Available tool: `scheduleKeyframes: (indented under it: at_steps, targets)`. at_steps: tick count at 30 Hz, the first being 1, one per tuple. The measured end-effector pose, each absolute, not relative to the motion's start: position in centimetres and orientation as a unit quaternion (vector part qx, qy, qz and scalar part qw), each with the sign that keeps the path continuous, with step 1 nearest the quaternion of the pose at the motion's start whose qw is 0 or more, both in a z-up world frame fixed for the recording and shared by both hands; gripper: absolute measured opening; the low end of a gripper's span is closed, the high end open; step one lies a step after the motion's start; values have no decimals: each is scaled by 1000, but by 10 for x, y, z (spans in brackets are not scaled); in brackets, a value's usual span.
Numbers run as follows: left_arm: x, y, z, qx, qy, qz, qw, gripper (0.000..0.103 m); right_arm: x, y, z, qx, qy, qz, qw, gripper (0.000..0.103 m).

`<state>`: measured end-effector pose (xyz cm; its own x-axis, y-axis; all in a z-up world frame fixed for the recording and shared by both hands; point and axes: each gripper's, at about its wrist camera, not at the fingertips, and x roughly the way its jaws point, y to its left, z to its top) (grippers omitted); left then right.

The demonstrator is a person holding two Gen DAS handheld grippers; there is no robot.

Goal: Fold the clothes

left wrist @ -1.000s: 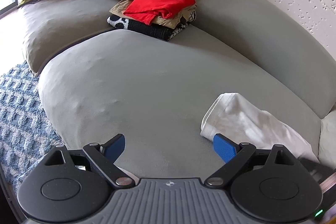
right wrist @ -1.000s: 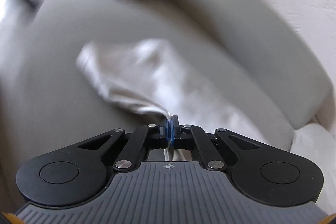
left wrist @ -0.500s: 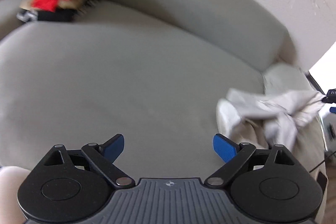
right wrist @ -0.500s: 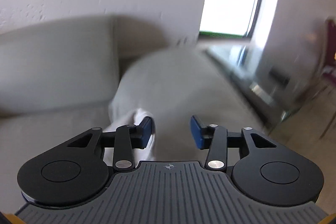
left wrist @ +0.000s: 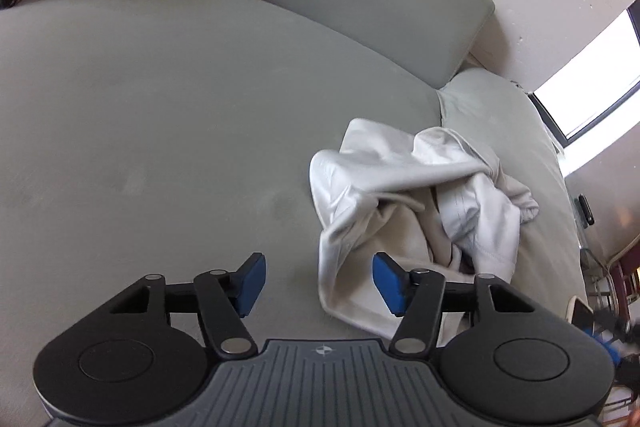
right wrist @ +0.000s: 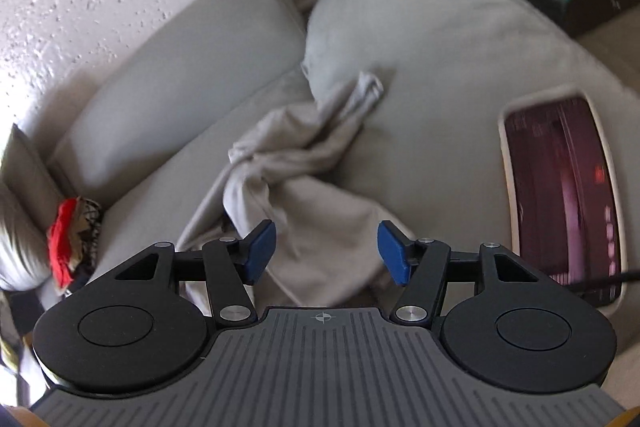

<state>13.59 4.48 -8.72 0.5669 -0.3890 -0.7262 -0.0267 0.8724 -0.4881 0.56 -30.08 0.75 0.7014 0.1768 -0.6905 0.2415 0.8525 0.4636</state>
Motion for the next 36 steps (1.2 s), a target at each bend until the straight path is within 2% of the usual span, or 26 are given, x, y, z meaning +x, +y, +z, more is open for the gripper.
scheduleKeyframes:
  at_steps: [1,2,3,6,12,18,24,27,31,32,33,34,36]
  targets:
    - [139,46,-89,-235,455,-103,853,35,6,-301,4,277,389,-21,878,62]
    - [143,47,-90,-242,460,-99,849,18,5,-302,1,284,391,-23,875,62]
    - [146,48,-92,-247,466,-95,844,8,5,-302,-1,289,393,-25,873,62]
    - [155,46,-94,-244,472,-84,843,2,3,-305,-6,292,392,-38,871,62]
    - [121,88,-44,-312,389,-98,861,1,-4,-305,-4,279,391,-59,875,62]
    - [46,140,5,-321,341,-91,879,1,-10,-278,1,262,400,-9,878,62]
    - [14,153,-9,-306,340,-42,888,1,9,-180,-22,170,432,149,873,63]
    - [9,158,-25,-294,349,-16,890,1,20,-136,-34,84,421,161,889,63]
    - [4,158,-31,-283,349,-9,893,1,34,-107,-40,25,398,167,902,63]
    - [3,159,-32,-284,350,-9,892,1,40,-103,-41,14,406,164,899,55]
    - [3,162,-31,-285,351,-8,892,1,47,-101,-43,2,418,159,894,43]
    - [3,164,-30,-284,351,-6,892,1,54,-99,-44,-10,430,154,890,1]
    - [4,167,-30,-279,351,1,894,1,69,-122,-33,36,417,113,901,1]
